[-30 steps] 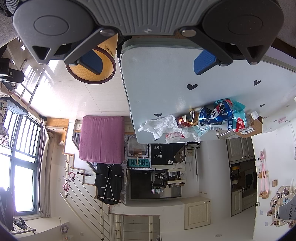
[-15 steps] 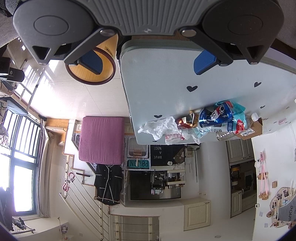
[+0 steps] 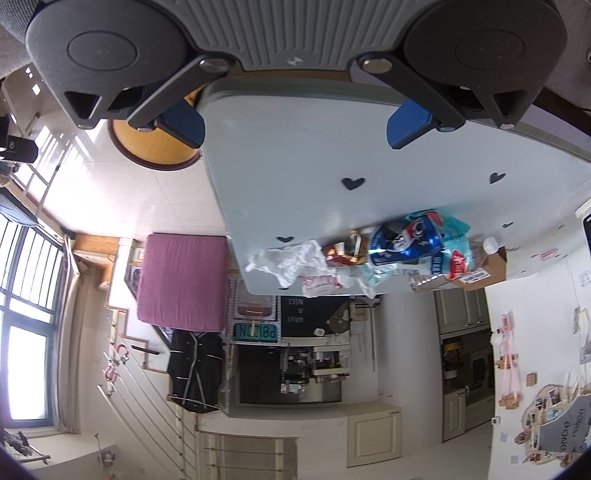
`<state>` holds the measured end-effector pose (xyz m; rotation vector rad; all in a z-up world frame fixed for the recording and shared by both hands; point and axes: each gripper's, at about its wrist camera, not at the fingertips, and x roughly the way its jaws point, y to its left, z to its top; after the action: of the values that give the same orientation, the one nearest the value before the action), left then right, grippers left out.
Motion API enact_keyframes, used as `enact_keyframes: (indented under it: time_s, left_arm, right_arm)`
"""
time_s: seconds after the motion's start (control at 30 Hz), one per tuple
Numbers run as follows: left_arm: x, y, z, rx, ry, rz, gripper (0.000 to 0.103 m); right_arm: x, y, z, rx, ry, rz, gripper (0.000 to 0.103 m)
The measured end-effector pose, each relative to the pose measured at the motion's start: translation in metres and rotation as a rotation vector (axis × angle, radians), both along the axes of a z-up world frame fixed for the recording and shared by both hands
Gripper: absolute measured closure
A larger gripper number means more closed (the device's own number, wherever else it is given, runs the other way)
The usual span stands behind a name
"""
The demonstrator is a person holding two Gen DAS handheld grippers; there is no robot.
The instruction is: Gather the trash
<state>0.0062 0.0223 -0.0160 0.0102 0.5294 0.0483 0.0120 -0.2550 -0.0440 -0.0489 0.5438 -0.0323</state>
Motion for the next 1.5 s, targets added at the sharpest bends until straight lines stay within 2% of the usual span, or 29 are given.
enact_keyframes:
  time_s: [0.23,0.5,0.7,0.87,1.03,1.23,1.3,1.4,1.5]
  left_arm:
    - [0.015,0.032,-0.001,-0.007,0.019,0.049,0.000]
    - [0.038,0.073,-0.009,0.006,0.088,0.100,0.000]
    - [0.060,0.107,-0.011,0.008,0.085,0.118,0.000]
    - [0.084,0.142,-0.001,-0.025,0.052,0.113,0.000]
    - [0.115,0.156,0.020,0.061,-0.026,0.027,0.000]
    - [0.159,0.165,0.030,0.100,-0.071,-0.203,0.000]
    - [0.170,0.158,0.026,0.165,-0.071,-0.250,0.000]
    - [0.183,0.145,0.016,0.307,-0.065,-0.311,0.001]
    - [0.192,0.134,0.000,0.438,-0.036,-0.379,0.013]
  right_arm:
    - [0.028,0.020,0.002,0.012,0.006,0.062,0.000]
    - [0.067,0.057,0.003,0.046,0.001,0.141,0.000]
    - [0.101,0.090,0.006,0.052,0.000,0.201,0.000]
    - [0.132,0.119,0.008,0.093,-0.002,0.225,0.000]
    - [0.158,0.144,0.008,0.157,0.008,0.260,0.000]
    - [0.189,0.166,0.013,0.176,-0.001,0.270,0.000]
    - [0.204,0.166,0.016,0.195,0.003,0.280,0.000]
    - [0.231,0.165,0.020,0.231,0.007,0.303,0.000]
    - [0.264,0.171,0.022,0.198,-0.001,0.352,0.000]
